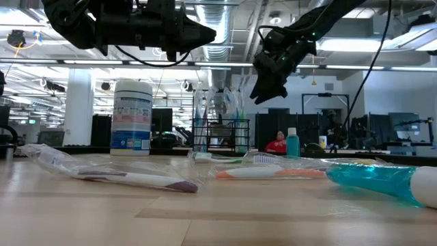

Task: Pick & Place toothbrushing station
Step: Put the top blue mouthwash into the black wire organizer

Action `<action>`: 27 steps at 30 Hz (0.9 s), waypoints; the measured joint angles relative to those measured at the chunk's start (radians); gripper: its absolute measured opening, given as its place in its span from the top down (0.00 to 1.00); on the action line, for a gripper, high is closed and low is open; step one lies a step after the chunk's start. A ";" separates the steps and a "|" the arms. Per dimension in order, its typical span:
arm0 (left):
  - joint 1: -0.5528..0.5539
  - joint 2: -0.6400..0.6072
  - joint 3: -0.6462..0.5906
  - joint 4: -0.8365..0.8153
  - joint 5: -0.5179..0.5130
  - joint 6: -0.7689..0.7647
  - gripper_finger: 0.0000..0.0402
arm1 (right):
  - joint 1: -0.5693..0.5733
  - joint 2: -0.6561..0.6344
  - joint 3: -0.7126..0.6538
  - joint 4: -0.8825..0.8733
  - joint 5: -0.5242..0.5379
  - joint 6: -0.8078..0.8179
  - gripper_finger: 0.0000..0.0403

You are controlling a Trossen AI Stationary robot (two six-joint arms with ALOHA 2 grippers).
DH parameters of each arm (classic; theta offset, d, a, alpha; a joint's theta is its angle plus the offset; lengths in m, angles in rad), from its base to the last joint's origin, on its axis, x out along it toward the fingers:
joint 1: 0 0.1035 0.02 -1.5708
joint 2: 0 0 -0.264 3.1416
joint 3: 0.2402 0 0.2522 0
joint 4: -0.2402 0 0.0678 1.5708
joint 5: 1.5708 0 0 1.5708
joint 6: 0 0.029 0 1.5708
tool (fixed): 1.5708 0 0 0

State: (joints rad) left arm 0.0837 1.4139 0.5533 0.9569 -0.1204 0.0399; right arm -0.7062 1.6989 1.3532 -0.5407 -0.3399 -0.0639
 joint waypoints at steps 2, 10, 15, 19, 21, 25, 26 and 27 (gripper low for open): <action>0.000 0.000 0.000 0.000 0.000 0.000 0.81 | -0.008 0.000 0.012 -0.039 0.000 -0.003 0.57; 0.000 0.000 0.000 -0.030 0.001 0.000 0.81 | -0.057 0.000 0.016 -0.202 0.001 -0.069 0.59; 0.000 0.000 0.000 -0.038 0.001 0.000 0.81 | -0.103 0.000 0.015 -0.270 0.001 -0.077 0.59; 0.000 0.000 0.000 -0.040 0.002 0.000 0.81 | -0.133 0.000 0.015 -0.301 0.003 -0.091 0.59; 0.000 0.000 0.000 -0.041 0.004 0.000 0.81 | -0.143 0.000 0.015 -0.308 0.021 -0.099 0.60; 0.000 0.000 0.000 -0.042 0.003 0.000 0.81 | -0.149 0.000 0.015 -0.326 0.085 -0.135 0.60; 0.000 0.000 0.000 -0.042 0.003 0.000 0.81 | -0.149 0.000 0.015 -0.326 0.096 -0.144 0.60; 0.000 0.000 0.000 -0.042 0.003 0.000 0.81 | -0.148 0.000 0.015 -0.325 0.108 -0.147 0.60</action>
State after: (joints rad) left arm 0.0837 1.4139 0.5533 0.9149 -0.1169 0.0399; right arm -0.8547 1.6989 1.3685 -0.8661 -0.2319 -0.2107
